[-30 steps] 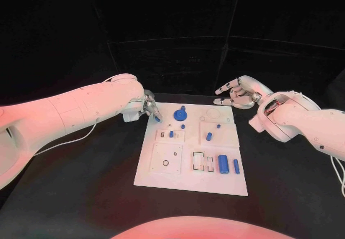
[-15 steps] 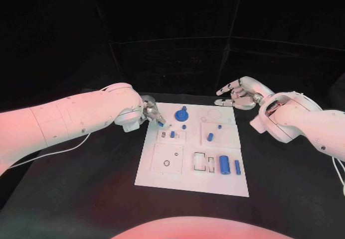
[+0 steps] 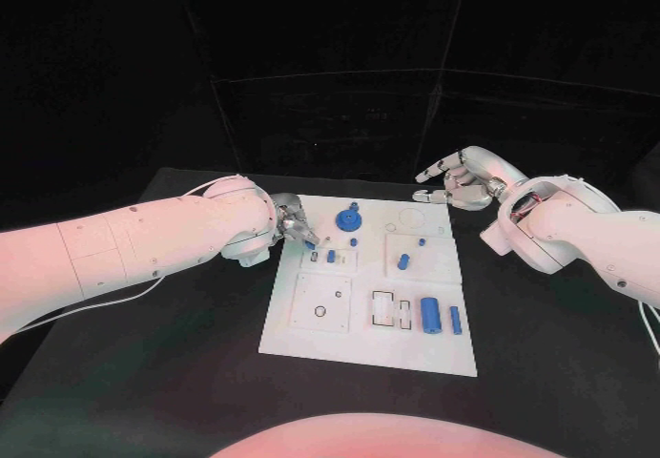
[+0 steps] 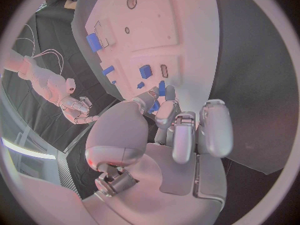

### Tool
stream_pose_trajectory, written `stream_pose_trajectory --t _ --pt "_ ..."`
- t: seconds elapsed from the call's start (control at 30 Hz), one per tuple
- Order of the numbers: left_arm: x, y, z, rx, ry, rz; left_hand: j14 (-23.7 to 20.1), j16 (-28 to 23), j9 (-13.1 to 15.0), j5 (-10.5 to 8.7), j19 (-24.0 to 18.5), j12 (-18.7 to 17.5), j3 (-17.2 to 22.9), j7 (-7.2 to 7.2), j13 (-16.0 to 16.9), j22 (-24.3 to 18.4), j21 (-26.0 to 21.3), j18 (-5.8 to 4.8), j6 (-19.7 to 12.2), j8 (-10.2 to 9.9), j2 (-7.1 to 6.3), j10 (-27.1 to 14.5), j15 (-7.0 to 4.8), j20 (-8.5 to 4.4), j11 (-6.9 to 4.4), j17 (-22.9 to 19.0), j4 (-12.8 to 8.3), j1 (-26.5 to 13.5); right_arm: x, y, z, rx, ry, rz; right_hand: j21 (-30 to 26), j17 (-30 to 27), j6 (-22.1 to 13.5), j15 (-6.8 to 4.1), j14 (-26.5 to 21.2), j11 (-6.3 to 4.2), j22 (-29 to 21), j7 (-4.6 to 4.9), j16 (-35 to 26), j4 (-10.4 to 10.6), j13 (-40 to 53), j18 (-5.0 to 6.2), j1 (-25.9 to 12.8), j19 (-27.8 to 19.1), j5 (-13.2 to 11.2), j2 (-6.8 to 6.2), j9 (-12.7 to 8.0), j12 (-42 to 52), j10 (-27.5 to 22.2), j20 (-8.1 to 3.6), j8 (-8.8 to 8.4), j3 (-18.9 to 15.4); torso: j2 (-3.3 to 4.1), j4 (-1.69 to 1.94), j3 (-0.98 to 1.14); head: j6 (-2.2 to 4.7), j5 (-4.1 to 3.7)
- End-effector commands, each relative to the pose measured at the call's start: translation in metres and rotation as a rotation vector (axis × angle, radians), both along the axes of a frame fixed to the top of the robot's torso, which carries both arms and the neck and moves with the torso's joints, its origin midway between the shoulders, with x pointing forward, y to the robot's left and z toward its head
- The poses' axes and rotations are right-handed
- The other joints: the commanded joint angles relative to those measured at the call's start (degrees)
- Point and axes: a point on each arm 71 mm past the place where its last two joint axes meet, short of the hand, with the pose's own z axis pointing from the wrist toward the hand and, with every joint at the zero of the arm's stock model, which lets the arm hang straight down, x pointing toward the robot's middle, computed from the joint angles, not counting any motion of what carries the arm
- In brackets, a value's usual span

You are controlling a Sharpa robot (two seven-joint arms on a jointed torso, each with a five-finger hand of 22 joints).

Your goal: Assemble the parts on the task board

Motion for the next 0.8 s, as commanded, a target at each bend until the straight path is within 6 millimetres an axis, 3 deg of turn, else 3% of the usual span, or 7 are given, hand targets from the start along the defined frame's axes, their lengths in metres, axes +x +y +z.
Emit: stream_pose_trajectory --t 0.03,0.8 --pt "0.000 -0.002 0.003 0.028 -0.059 -0.020 6.0 0.2 0.2 0.19 0.8 0.1 5.1 -0.39 0.0 0.7 0.3 -0.40 0.0 0.4 0.24 0.4 -0.10 -0.24 -0.02 15.1 -4.7 -0.1 0.000 0.001 0.001 0.002 0.002 0.008 -0.3 4.0 -0.6 -0.04 3.4 0.03 0.0 0.00 -0.2 0.1 0.0 0.41 -0.3 -0.4 0.0 0.43 0.0 -0.2 -0.2 -0.09 0.36 -0.3 0.08 -0.05 -0.02 -0.12 0.03" --pt "-0.008 -0.008 -0.012 0.093 0.000 -0.062 6.0 0.2 0.4 0.18 0.8 0.1 5.5 -0.45 0.0 0.7 0.2 -0.40 0.0 0.8 -0.07 0.4 -0.14 -0.27 -0.07 15.1 -4.6 -0.4 0.001 0.002 0.001 0.002 0.002 0.010 -0.3 4.0 -0.6 -0.04 3.4 0.03 0.0 0.00 -0.2 0.1 0.0 0.41 -0.3 -0.4 0.0 0.43 0.0 -0.2 -0.2 -0.09 0.36 -0.3 0.06 -0.05 0.00 -0.35 0.08"
